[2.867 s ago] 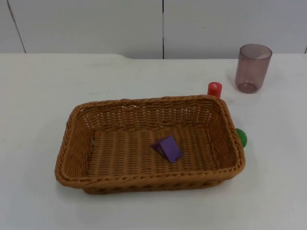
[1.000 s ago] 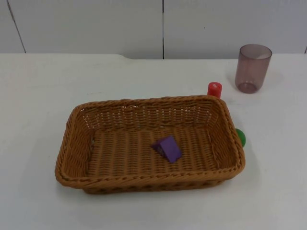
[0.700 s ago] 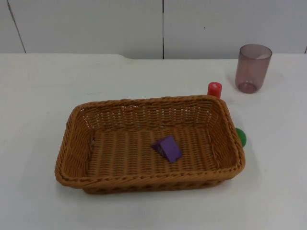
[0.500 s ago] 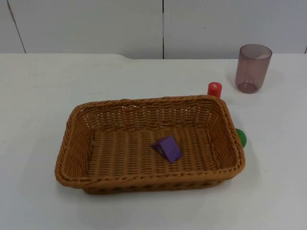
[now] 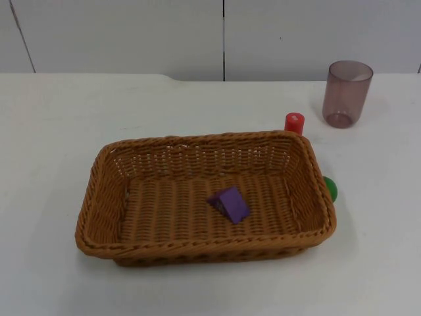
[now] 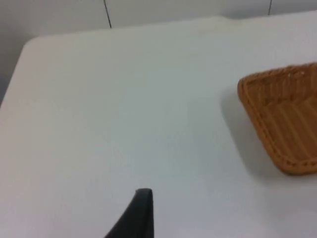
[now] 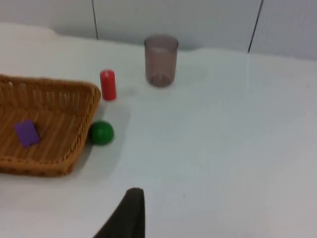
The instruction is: Pick up the basket with the left hand and place the triangular block into the basket with the right hand.
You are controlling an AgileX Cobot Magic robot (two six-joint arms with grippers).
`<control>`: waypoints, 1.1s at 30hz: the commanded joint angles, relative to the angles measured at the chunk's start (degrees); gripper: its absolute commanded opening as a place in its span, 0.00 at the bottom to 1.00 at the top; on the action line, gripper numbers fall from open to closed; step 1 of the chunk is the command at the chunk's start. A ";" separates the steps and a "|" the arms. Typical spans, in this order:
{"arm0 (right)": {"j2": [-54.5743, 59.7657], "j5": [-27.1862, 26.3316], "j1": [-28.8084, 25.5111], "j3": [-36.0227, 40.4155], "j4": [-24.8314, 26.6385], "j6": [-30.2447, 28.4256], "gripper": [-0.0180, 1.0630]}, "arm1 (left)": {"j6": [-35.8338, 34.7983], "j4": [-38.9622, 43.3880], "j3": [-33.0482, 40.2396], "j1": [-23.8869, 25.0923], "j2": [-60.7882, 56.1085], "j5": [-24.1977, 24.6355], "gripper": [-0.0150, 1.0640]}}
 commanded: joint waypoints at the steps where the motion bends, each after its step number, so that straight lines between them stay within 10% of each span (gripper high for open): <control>1: -0.12 -0.75 -0.14 1.55 -0.23 0.60 0.98 | -0.89 0.85 1.35 -0.30 -0.15 -1.58 0.99; 33: -0.12 0.15 -0.14 2.26 -1.81 3.36 0.98 | -3.39 2.90 1.35 -0.30 -0.15 -1.58 0.99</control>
